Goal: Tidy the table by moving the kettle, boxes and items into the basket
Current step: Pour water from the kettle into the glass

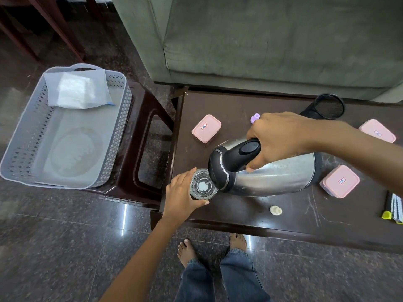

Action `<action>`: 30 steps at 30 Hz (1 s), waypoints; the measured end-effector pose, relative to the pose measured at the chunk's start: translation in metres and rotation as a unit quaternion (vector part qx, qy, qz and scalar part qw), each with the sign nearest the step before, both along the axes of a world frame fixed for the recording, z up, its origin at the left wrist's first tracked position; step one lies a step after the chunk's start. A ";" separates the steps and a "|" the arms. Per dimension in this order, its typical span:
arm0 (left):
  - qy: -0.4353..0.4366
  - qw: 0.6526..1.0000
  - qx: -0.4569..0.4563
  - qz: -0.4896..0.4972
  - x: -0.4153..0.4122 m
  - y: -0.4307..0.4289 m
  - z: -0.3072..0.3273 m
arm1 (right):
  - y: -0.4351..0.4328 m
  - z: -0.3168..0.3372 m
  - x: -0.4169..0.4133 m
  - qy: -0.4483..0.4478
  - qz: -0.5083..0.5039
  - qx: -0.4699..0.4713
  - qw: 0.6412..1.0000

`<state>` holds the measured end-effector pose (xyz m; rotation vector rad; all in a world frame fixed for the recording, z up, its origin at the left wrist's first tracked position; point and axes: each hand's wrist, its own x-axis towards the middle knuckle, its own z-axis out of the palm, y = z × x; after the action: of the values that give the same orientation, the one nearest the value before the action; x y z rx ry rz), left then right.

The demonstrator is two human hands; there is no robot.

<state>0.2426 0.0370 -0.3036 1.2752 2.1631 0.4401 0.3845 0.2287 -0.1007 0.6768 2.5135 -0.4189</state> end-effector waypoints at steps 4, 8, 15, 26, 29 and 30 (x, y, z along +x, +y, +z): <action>0.001 1.000 0.002 0.000 0.000 -0.001 -0.001 | 0.000 0.000 0.000 -0.001 0.000 0.002 1.000; 0.000 1.000 -0.001 0.000 0.000 0.000 -0.001 | -0.001 0.000 0.000 -0.005 -0.002 0.000 1.000; 0.000 1.000 0.000 -0.002 0.000 -0.001 0.000 | -0.004 0.000 0.000 -0.001 -0.002 -0.010 1.000; 0.004 1.000 0.001 -0.004 0.000 0.000 0.002 | -0.004 -0.005 0.002 0.009 0.006 -0.011 1.000; 0.004 1.000 0.003 -0.004 0.000 0.000 0.002 | -0.003 -0.006 0.003 0.016 0.007 -0.014 1.000; 0.004 1.000 0.004 -0.004 0.000 0.000 0.002 | -0.003 -0.007 0.003 0.017 0.006 -0.015 1.000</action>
<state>0.2424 0.0368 -0.3021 1.2914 2.1645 0.4402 0.3877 0.2258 -0.1073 0.6483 2.5376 -0.4661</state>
